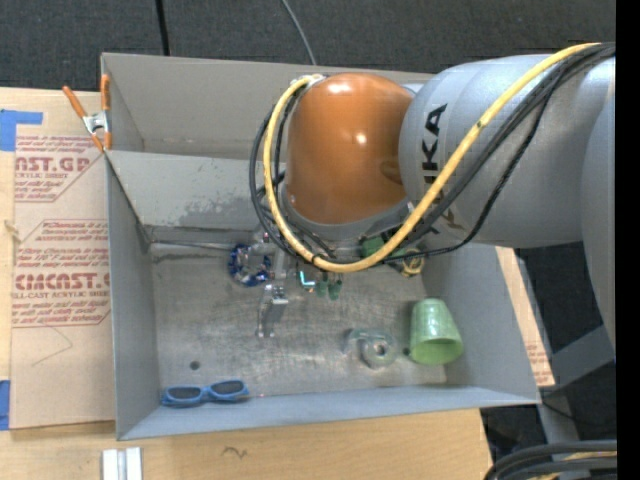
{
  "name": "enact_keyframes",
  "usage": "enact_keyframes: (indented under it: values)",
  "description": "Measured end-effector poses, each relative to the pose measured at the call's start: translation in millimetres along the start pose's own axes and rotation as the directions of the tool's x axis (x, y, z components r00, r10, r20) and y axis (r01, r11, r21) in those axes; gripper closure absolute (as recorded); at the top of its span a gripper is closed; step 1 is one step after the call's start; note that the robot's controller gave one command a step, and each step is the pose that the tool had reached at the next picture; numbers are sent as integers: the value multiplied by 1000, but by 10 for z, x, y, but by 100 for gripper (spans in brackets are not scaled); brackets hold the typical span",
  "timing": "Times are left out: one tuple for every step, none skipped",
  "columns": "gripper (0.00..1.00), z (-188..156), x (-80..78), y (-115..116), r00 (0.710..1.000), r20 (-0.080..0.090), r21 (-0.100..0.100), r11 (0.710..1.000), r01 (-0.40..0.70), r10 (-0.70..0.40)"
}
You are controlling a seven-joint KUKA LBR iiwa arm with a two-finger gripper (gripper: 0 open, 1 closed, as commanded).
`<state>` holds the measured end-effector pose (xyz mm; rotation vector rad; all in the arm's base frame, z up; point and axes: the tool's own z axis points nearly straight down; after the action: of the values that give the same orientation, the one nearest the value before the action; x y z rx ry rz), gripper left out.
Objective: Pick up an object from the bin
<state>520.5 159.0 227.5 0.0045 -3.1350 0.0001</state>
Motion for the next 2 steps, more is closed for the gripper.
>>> enact_keyframes:
  values:
    - [0,942,427,474,854,1,0,854,520,-520]
    - [0,1526,351,585,759,21,9,759,651,-651]
